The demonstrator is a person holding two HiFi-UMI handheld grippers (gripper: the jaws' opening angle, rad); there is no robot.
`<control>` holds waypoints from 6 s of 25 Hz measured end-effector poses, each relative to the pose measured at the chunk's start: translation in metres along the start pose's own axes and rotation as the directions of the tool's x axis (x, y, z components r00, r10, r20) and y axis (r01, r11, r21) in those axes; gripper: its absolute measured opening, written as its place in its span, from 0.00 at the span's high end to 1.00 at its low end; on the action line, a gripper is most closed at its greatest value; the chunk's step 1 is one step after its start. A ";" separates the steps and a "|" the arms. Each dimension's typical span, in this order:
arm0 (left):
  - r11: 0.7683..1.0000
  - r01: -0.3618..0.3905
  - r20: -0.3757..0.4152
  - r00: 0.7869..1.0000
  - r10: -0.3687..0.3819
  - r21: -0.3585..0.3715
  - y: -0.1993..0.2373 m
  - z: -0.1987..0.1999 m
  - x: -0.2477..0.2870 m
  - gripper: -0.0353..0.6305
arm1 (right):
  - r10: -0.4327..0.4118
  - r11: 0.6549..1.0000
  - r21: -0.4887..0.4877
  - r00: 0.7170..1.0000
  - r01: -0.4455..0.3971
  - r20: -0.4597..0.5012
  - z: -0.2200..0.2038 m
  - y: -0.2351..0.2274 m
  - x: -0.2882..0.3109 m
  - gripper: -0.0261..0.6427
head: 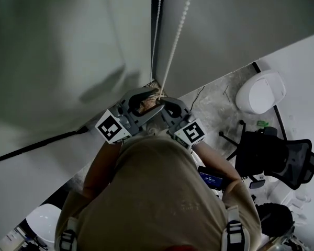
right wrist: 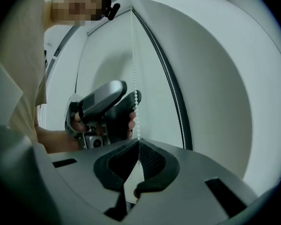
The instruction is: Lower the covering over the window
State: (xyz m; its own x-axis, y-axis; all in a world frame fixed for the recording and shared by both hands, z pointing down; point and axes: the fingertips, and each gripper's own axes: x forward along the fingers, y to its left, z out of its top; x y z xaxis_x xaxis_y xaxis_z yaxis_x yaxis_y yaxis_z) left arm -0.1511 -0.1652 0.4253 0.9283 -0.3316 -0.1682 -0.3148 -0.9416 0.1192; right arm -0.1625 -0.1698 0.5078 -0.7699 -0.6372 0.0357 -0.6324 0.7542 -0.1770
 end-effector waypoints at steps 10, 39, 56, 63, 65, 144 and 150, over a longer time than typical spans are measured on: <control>0.992 -0.082 -0.039 0.996 0.086 0.097 0.013 0.012 0.000 0.92 | -0.017 0.997 -0.068 0.987 0.028 0.162 0.030 0.008 -0.021 0.75; 0.999 -0.012 -0.039 0.999 0.014 0.047 -0.004 0.018 0.003 0.90 | -0.048 0.999 -0.007 0.999 0.047 -0.010 0.010 0.020 -0.014 0.94; 1.000 0.003 -0.099 0.995 -0.001 0.021 -0.012 -0.063 -0.008 0.92 | -0.042 0.980 -0.187 0.991 0.066 0.129 0.088 0.026 -0.014 0.84; 0.990 0.042 0.077 0.997 -0.032 -0.137 0.013 -0.044 -0.053 0.57 | -0.069 0.993 -0.090 0.989 0.081 0.128 0.073 0.013 0.006 0.95; 0.986 0.035 0.114 0.993 -0.017 -0.161 0.021 -0.021 -0.057 0.57 | -0.071 0.994 -0.078 0.993 0.078 0.097 0.058 0.007 0.002 0.95; 0.755 -0.640 0.036 0.766 0.642 0.141 -0.034 -0.015 0.037 0.91 | 0.467 0.882 0.038 0.883 -0.469 0.051 0.065 -0.010 -0.114 0.83; 0.809 -0.581 0.023 0.813 0.581 0.085 -0.070 -0.056 0.043 0.91 | 0.522 0.853 -0.071 0.850 -0.517 0.070 0.099 0.010 -0.104 0.83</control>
State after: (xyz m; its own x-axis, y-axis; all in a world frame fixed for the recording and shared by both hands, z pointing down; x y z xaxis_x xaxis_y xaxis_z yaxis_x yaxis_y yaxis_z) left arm -0.0781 -0.1099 0.4648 0.5673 -0.8185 -0.0902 -0.8110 -0.5744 0.1112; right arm -0.0807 -0.1114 0.4051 -0.9785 -0.1596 -0.1309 -0.1471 0.9841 -0.0997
